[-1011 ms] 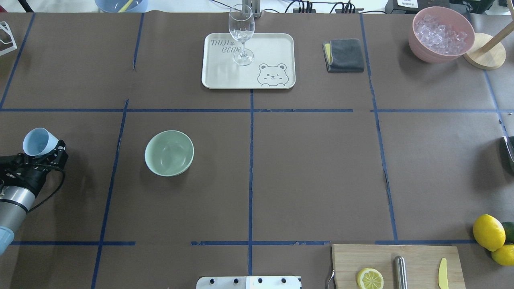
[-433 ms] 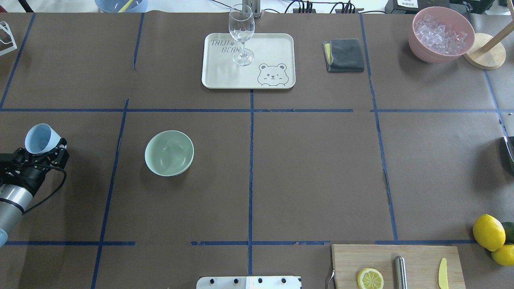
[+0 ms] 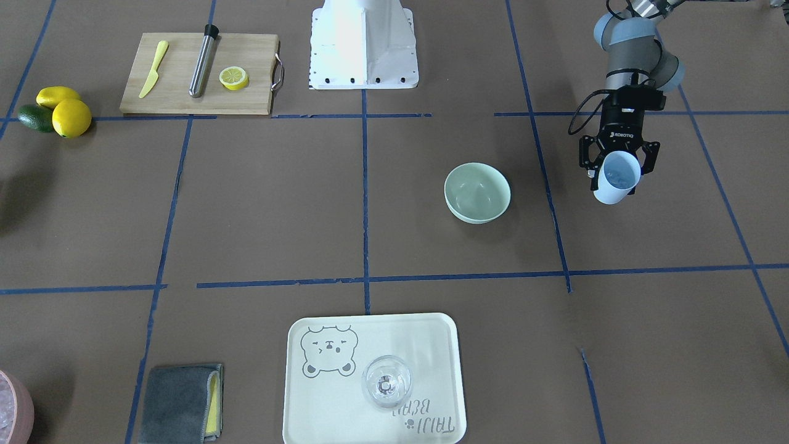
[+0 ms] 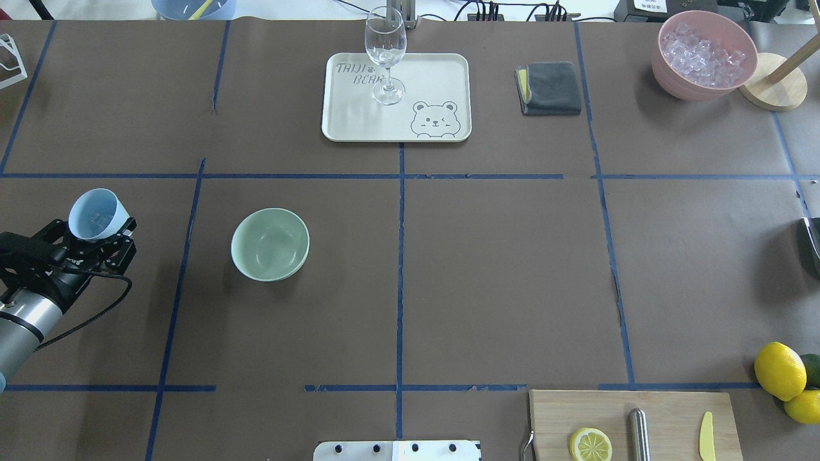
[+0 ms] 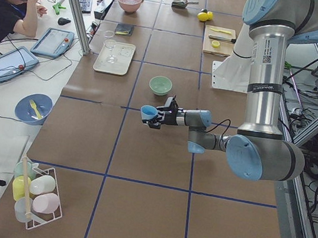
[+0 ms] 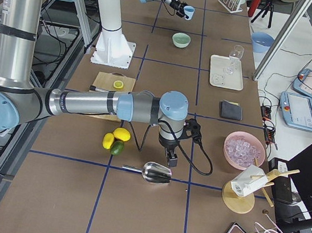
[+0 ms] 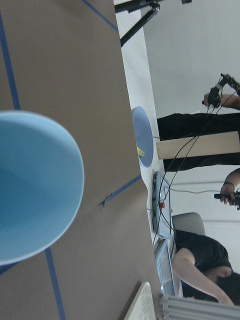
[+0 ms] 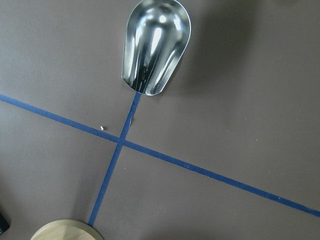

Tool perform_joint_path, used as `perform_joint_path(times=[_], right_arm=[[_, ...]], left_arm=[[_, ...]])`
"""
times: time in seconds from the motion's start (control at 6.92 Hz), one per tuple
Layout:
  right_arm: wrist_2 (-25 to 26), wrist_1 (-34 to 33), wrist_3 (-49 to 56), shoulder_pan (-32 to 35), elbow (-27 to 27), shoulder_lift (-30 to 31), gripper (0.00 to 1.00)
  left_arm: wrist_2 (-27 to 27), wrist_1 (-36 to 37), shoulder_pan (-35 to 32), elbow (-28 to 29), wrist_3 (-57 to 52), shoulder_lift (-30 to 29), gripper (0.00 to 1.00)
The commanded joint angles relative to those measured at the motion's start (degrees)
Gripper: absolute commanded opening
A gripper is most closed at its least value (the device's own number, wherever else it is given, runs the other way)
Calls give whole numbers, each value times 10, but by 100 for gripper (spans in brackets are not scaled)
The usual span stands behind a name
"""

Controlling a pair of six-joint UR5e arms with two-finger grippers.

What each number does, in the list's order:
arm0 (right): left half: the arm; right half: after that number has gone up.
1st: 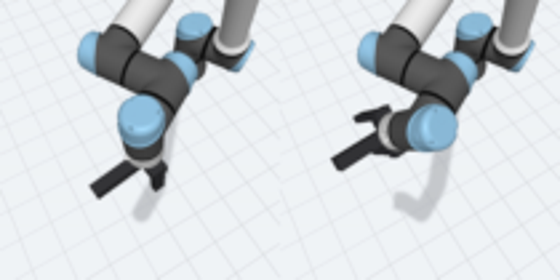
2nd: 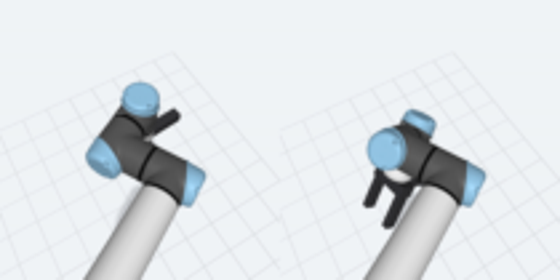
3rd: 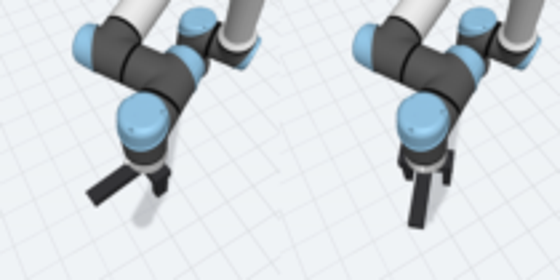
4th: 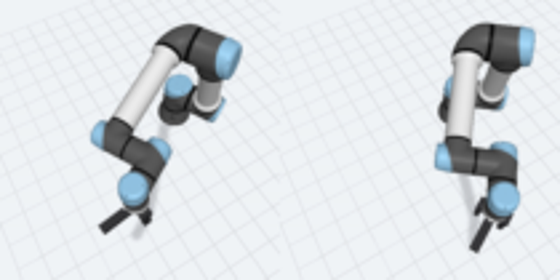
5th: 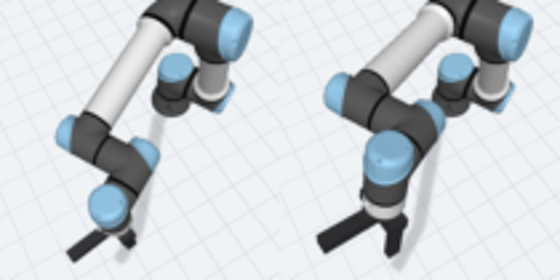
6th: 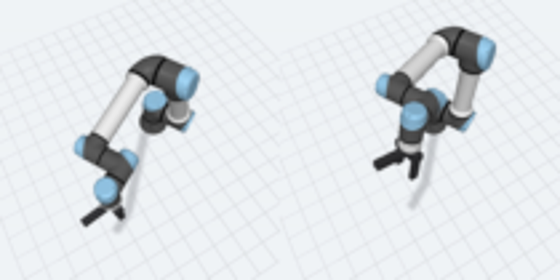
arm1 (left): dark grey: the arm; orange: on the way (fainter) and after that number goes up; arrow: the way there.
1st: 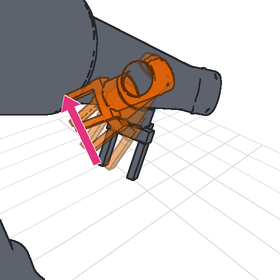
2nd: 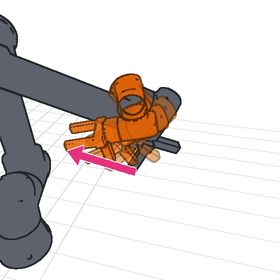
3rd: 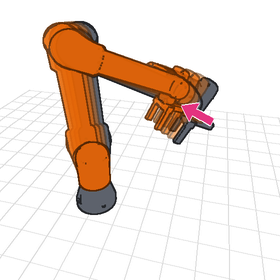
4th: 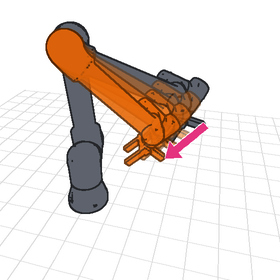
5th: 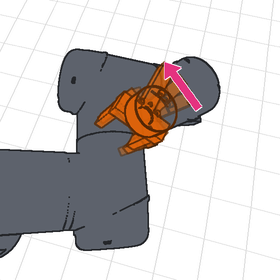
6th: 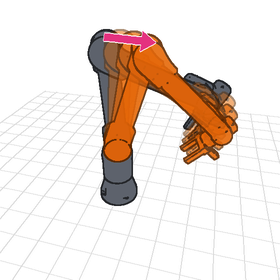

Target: Pour ice into bowl

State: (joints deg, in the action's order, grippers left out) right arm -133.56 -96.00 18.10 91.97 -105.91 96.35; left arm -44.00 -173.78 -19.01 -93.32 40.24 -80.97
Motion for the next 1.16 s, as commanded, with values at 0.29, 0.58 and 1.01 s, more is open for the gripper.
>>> perform_joint_path(times=[0.29, 0.58, 1.01], right_arm=[[1, 1, 0, 17, 1, 19, 100], [1, 1, -1, 20, 1, 20, 100], [1, 1, -1, 24, 1, 20, 100]], left_arm=[[0, 9, 6, -26, -187, -25, 0], [0, 74, 6, -29, -241, -58, 0], [1, 193, 6, -28, -336, -122, 0]])
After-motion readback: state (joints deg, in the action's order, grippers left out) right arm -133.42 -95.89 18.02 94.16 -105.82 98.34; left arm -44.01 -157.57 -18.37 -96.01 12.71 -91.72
